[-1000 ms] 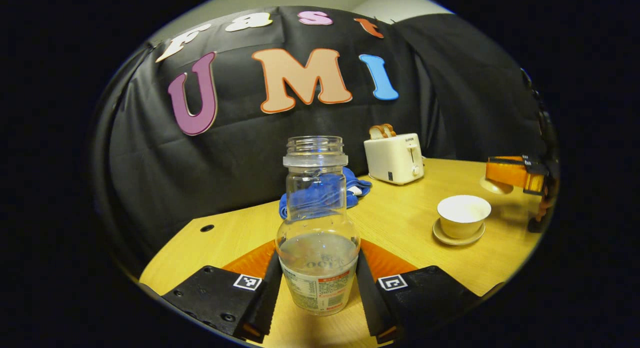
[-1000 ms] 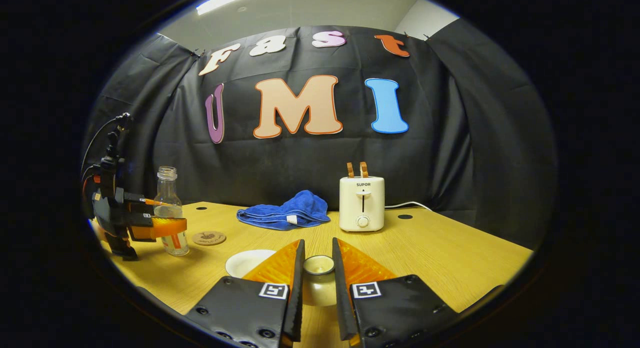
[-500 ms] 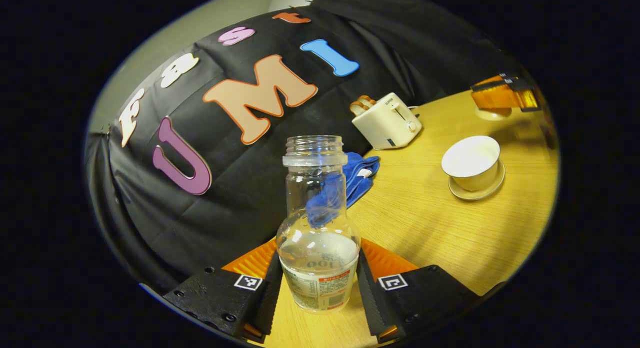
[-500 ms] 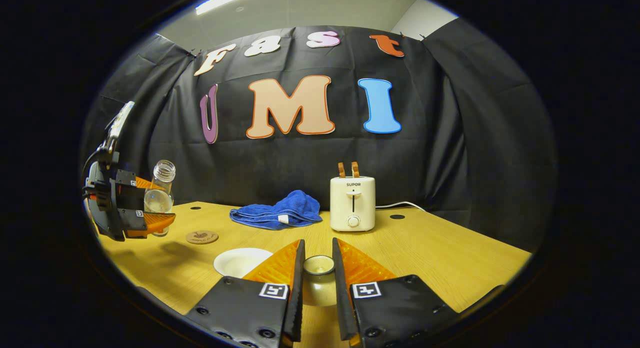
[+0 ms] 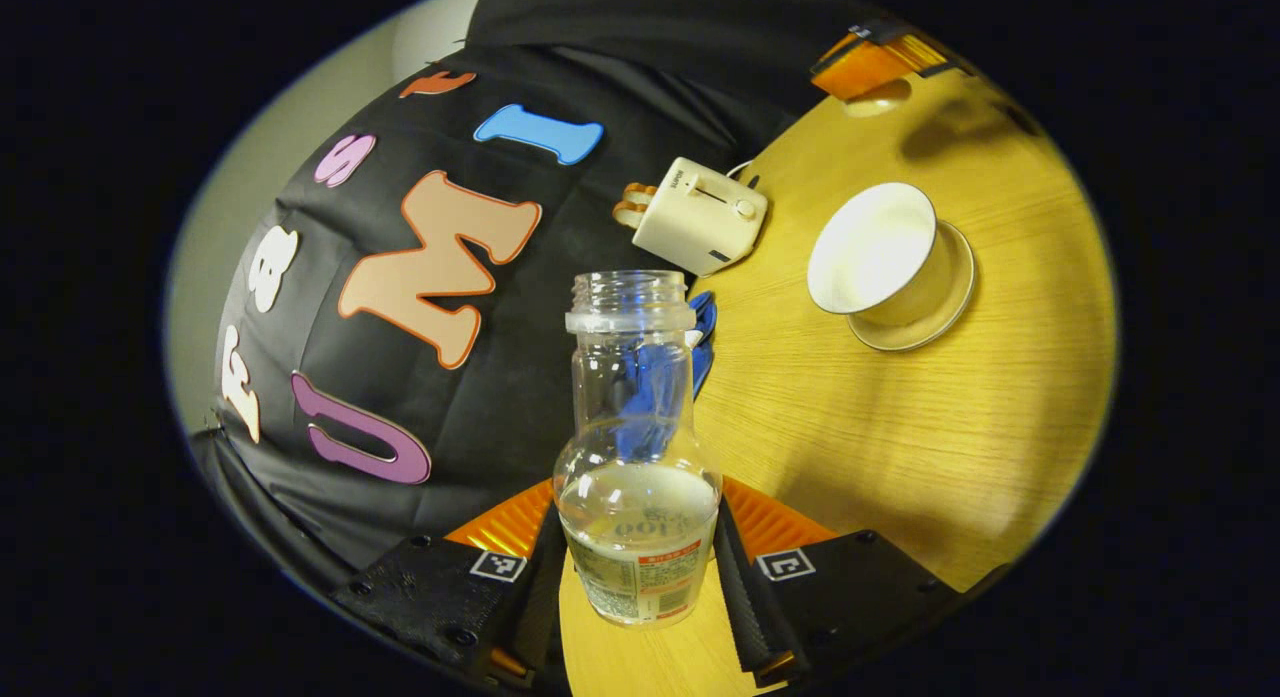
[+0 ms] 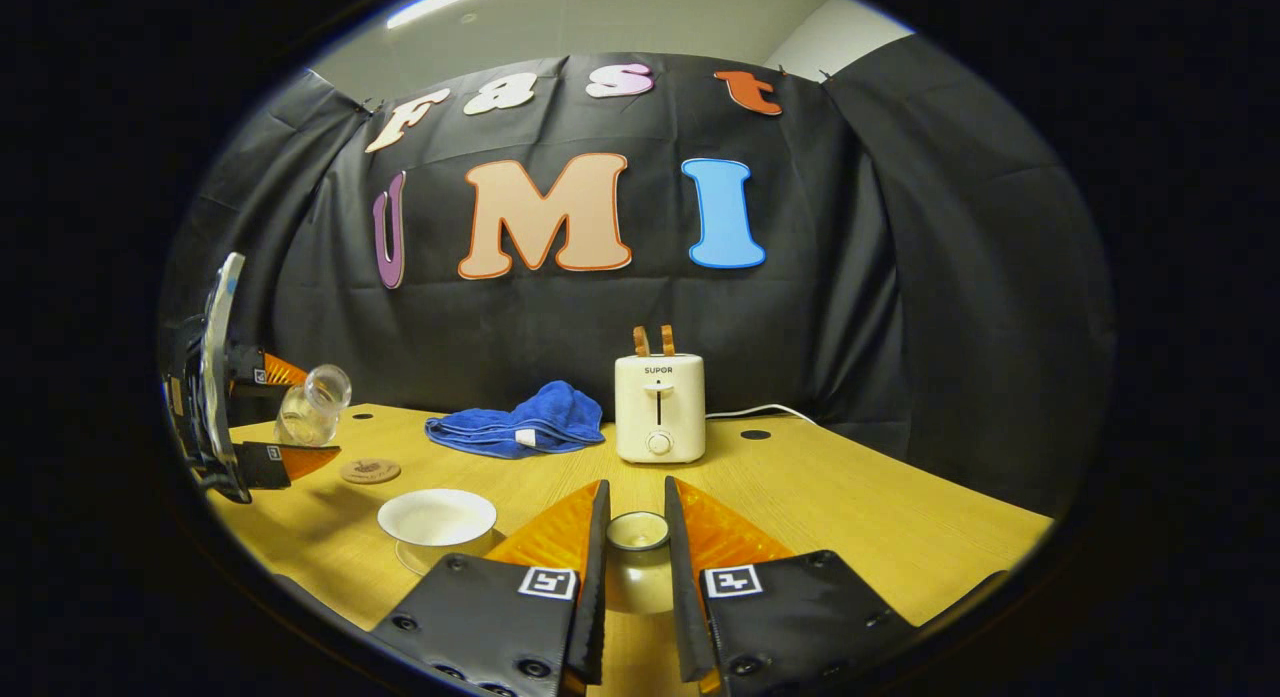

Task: Open the teacup lid with one hand, grasp the water bottle and pour water into the teacup with the other hand; after pouring, place the water bottle on the coaster and then close the teacup lid.

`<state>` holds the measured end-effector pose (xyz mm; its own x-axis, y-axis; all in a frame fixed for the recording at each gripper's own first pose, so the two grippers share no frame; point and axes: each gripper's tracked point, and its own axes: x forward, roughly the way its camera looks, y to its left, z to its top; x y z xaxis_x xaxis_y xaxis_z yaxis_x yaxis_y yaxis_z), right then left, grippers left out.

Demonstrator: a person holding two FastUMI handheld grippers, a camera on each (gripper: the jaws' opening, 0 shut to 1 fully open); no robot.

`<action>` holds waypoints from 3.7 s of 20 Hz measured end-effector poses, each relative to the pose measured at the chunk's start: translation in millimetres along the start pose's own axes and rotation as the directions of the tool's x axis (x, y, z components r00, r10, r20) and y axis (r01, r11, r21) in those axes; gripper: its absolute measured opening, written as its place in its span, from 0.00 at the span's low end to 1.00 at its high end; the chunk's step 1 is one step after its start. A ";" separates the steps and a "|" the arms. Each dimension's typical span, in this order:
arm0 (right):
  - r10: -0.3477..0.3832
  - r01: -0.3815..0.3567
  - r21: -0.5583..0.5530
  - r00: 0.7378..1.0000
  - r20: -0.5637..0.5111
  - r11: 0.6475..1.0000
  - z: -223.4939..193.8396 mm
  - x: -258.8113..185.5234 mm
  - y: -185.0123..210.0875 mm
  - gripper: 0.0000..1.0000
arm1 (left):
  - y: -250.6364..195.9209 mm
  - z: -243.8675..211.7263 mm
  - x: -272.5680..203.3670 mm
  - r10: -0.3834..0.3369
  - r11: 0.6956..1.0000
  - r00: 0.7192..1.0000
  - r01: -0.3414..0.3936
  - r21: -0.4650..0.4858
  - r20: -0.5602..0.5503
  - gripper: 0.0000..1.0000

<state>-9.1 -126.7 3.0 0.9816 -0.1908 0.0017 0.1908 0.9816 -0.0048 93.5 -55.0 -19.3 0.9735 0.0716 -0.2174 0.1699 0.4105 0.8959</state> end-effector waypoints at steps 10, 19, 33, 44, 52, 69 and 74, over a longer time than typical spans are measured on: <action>-0.009 0.009 0.000 1.000 0.002 1.000 -0.7 1.0 -3.6 0.32 | -6.2 8.5 14.9 0.012 0.968 1.000 -0.011 0.251 -0.003 0.68; -0.029 0.029 0.000 1.000 0.003 1.000 -1.0 2.3 -7.9 0.33 | -3.5 17.4 17.4 0.019 0.919 1.000 -0.020 0.393 0.007 0.69; -0.034 0.034 0.000 0.999 0.003 0.999 -0.2 2.0 -9.9 0.32 | 6.0 23.0 15.2 0.030 0.852 1.000 -0.020 0.522 -0.009 0.68; -0.018 0.018 0.000 1.000 0.001 1.000 -0.3 1.9 -6.9 0.33 | 14.9 31.7 13.1 0.044 0.788 0.999 -0.039 0.615 0.007 0.68; -0.018 0.018 -0.002 1.000 0.001 1.000 0.0 1.4 -7.4 0.32 | 24.6 39.6 12.2 0.060 0.735 0.998 -0.054 0.675 0.015 0.68; -0.011 0.011 -0.003 1.000 -0.001 1.000 -0.1 2.0 -6.3 0.32 | 47.6 55.7 9.7 0.097 0.638 0.994 -0.096 0.764 0.044 0.67; -0.010 0.010 -0.004 1.000 -0.001 1.000 -0.4 1.1 -5.9 0.33 | 46.7 63.5 10.7 0.098 0.626 0.993 -0.110 0.772 0.062 0.68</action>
<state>-9.2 -132.7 2.6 0.9797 -0.2005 0.0007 0.2005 0.9797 -0.0083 121.6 -92.8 44.9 0.9930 0.0550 -0.1043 0.1179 -0.4532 0.8836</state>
